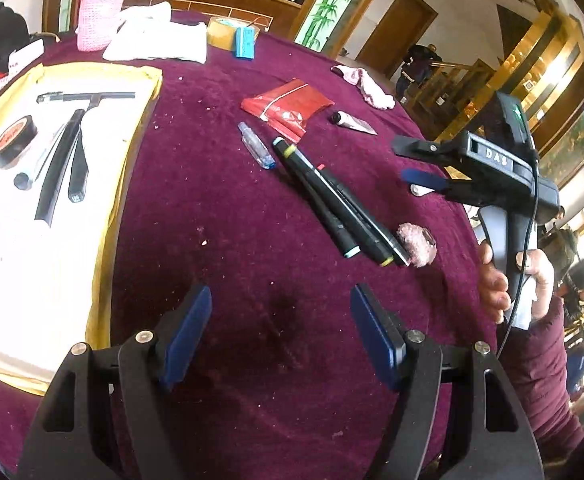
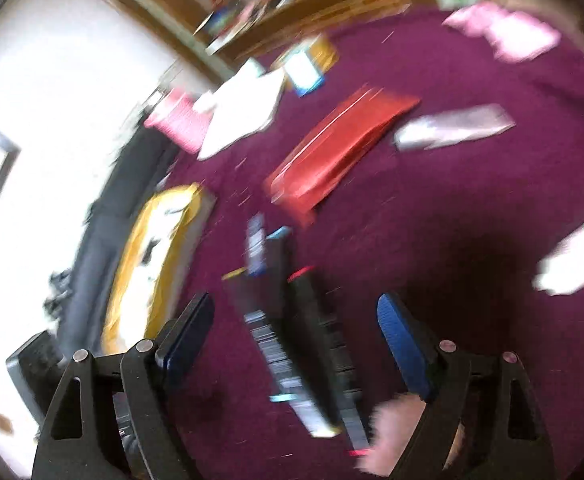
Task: Organize objects
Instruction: 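Grasp a red-capped black marker with the right tool while the left tool grasps a blue-capped marker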
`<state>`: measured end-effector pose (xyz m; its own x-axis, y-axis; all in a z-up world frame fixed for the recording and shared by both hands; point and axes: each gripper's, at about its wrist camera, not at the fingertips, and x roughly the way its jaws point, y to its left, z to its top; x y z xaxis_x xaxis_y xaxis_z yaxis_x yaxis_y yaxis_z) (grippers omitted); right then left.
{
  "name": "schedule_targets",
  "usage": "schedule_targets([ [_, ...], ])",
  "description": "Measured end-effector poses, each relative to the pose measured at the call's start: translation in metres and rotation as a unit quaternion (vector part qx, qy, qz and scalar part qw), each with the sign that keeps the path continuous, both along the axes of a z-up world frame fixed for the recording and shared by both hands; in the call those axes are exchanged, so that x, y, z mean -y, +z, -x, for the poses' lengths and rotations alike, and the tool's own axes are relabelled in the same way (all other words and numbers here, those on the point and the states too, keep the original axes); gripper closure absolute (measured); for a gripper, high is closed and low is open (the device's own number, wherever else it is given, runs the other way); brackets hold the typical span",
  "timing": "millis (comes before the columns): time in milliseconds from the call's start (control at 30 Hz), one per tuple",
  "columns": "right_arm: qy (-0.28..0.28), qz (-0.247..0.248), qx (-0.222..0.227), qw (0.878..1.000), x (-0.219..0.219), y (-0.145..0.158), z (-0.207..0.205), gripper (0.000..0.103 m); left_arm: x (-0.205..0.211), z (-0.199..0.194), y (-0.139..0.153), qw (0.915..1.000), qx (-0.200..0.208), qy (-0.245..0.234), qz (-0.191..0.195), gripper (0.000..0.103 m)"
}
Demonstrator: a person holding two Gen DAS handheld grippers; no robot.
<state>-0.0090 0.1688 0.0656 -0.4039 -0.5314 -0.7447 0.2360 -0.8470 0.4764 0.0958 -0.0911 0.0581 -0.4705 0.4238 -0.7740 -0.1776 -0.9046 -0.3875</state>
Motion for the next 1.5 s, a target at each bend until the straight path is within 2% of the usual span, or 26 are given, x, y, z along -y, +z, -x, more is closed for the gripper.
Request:
schedule_targets([
  [133, -0.010, -0.041, -0.004, 0.999, 0.001, -0.001, -0.010, 0.023, 0.000, -0.001, -0.004, 1.0000, 0.002, -0.001, -0.002, 0.031],
  [267, 0.015, -0.110, -0.043, 0.993, 0.028, 0.001, -0.026, 0.023, -0.001, -0.002, -0.007, 1.0000, 0.008, -0.001, -0.003, 0.031],
  [433, 0.071, -0.144, -0.079, 0.984, 0.065, 0.001, -0.037, 0.024, -0.001, -0.007, -0.008, 1.0000, 0.007, -0.003, -0.004, 0.031],
  [500, 0.067, -0.170, -0.086, 0.979, 0.072, -0.002, -0.037, 0.025, 0.001, -0.007, -0.009, 0.9999, 0.009, -0.003, -0.005, 0.031],
  [533, 0.062, -0.181, -0.088, 0.978, 0.073, -0.004, -0.036, 0.031, 0.001, -0.008, -0.009, 1.0000, 0.009, -0.003, -0.004, 0.031],
  [567, 0.056, -0.194, -0.088, 0.975, 0.074, -0.007, -0.034, 0.043, 0.001, -0.009, -0.010, 1.0000, 0.008, -0.003, -0.003, 0.031],
  [667, 0.041, -0.240, -0.077, 0.967, 0.074, -0.017, -0.028, 0.062, 0.003, -0.010, -0.009, 1.0000, 0.006, -0.004, -0.004, 0.031],
  [733, 0.034, -0.255, -0.074, 0.964, 0.070, -0.021, -0.027, 0.063, 0.005, -0.010, -0.010, 1.0000, 0.006, -0.003, -0.003, 0.031],
  [867, 0.045, -0.251, -0.062, 0.965, 0.068, -0.027, -0.024, 0.063, 0.006, -0.009, -0.014, 0.9999, 0.011, -0.002, -0.006, 0.031],
  [967, 0.048, -0.280, -0.060, 0.957, 0.078, -0.037, -0.021, 0.064, 0.002, -0.010, -0.013, 0.9999, 0.011, -0.007, -0.004, 0.031],
  [1000, 0.046, -0.280, -0.062, 0.957, 0.080, -0.036, -0.020, 0.065, 0.001, -0.010, -0.013, 0.9999, 0.010, -0.010, -0.002, 0.031],
  [1033, 0.044, -0.274, -0.060, 0.959, 0.080, -0.035, -0.017, 0.072, -0.002, -0.009, -0.012, 0.9999, 0.009, -0.013, 0.002, 0.031],
  [1067, 0.041, -0.265, -0.056, 0.962, 0.081, -0.034, -0.015, 0.089, -0.004, -0.009, -0.011, 0.9998, 0.008, -0.015, 0.006, 0.031],
  [1233, 0.037, -0.239, -0.063, 0.968, 0.079, -0.031, -0.019, 0.091, -0.022, 0.002, -0.003, 0.9989, -0.001, -0.028, 0.038, 0.032],
  [1333, -0.006, -0.224, -0.061, 0.973, 0.055, -0.032, -0.021, 0.091, -0.037, 0.016, -0.003, 0.9980, -0.004, -0.035, 0.053, 0.032],
  [1500, -0.030, -0.149, -0.057, 0.987, 0.026, -0.036, -0.021, 0.091, -0.071, 0.058, -0.013, 0.9950, -0.018, -0.042, 0.088, 0.032],
])
